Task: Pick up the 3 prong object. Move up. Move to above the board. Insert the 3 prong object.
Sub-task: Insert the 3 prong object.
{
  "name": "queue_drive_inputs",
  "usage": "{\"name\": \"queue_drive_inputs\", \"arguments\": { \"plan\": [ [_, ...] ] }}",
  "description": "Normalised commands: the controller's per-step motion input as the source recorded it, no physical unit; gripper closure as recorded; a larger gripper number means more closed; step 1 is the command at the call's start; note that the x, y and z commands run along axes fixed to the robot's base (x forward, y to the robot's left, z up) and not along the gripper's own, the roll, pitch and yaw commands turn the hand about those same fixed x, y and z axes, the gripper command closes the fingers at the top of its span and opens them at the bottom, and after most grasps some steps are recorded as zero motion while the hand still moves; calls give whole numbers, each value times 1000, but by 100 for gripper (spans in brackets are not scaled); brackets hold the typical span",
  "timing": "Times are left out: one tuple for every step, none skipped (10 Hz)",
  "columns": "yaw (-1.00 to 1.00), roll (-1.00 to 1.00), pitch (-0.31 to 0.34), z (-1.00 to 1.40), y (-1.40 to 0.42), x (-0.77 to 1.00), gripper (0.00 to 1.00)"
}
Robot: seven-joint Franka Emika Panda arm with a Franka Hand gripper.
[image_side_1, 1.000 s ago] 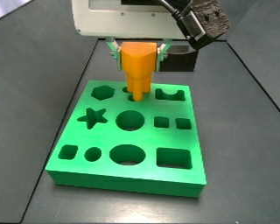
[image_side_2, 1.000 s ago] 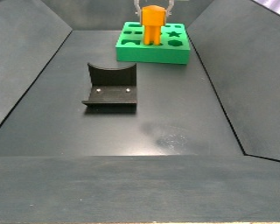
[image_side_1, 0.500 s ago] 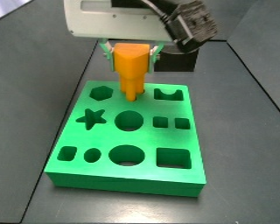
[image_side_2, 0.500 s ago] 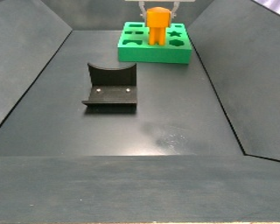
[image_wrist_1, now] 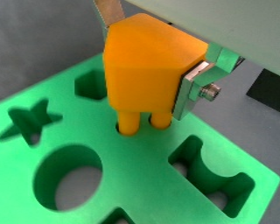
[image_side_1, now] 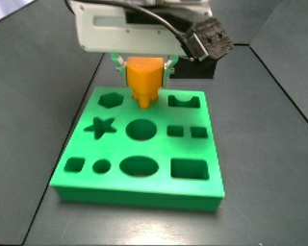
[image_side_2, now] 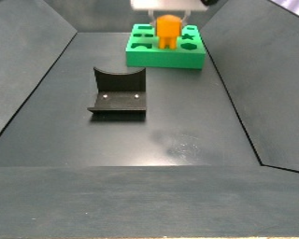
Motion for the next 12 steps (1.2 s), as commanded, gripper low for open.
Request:
{"name": "queue_drive_inputs", "arguments": {
  "plan": [
    [574, 116, -167, -809, 349, 43, 100],
    [289, 120, -169, -583, 169, -6, 100],
    [189, 127, -226, -517, 0, -171, 100],
    [143, 134, -277, -514, -29, -246, 100],
    [126, 90, -281, -440, -54, -166, 100],
    [80, 0, -211, -214, 0, -57, 100],
    [0, 0, -113, -46, 0, -77, 100],
    [0, 0, -21, 0, 0, 0, 100],
    [0, 20, -147, -97, -3, 0, 100],
    [9, 149, -356, -420, -77, -257, 100],
    [0, 3, -86, -26, 0, -26, 100],
    [0, 0, -4, -3, 0, 0, 100]
  ]
}}
